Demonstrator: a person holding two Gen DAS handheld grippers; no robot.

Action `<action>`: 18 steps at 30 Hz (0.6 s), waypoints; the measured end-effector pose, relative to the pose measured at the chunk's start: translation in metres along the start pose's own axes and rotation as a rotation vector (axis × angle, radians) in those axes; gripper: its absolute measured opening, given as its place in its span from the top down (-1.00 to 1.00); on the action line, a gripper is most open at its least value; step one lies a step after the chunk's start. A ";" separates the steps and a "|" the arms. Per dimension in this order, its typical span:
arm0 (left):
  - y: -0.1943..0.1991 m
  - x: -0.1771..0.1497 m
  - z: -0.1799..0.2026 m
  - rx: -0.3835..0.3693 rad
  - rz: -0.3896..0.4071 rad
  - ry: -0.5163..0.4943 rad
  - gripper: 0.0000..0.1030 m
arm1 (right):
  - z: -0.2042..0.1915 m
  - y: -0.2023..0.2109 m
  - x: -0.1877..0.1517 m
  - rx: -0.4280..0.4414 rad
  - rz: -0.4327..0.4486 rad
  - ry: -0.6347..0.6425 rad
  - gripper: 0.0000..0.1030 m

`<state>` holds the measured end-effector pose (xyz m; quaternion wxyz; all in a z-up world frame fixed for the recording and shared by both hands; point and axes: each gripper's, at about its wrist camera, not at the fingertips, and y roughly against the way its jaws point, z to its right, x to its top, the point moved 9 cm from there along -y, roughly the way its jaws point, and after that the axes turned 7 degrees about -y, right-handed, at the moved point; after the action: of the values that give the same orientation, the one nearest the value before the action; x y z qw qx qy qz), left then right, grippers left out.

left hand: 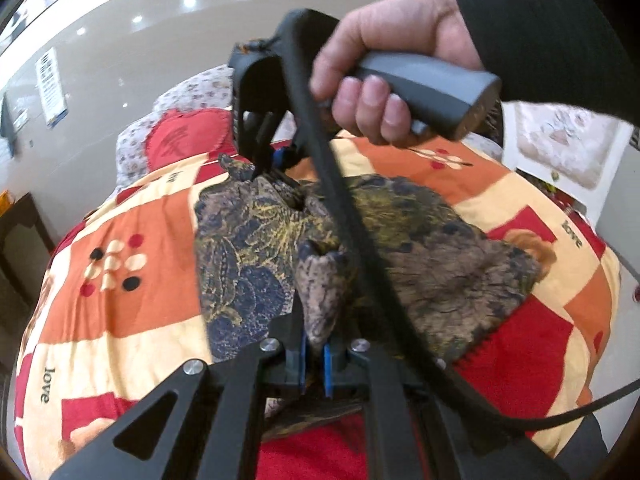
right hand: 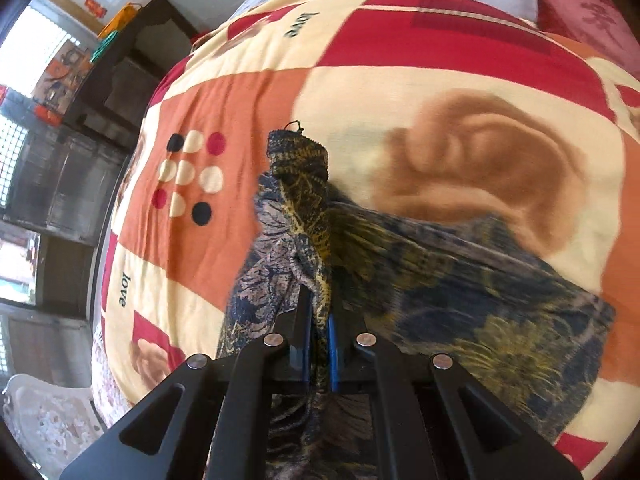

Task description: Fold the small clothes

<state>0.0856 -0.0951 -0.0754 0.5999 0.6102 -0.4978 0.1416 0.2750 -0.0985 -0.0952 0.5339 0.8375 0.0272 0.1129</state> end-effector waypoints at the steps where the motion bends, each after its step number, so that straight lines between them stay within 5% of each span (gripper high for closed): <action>1: 0.000 0.001 0.006 -0.008 -0.003 -0.006 0.89 | 0.006 0.005 -0.002 -0.002 0.006 0.001 1.00; 18: -0.015 0.041 0.117 -0.125 0.011 -0.135 0.89 | 0.108 0.048 -0.028 -0.120 0.029 0.001 1.00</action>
<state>0.0666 -0.2179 -0.0807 0.6009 0.5771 -0.5483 0.0720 0.2681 -0.2201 -0.1000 0.5816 0.8042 0.0085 0.1227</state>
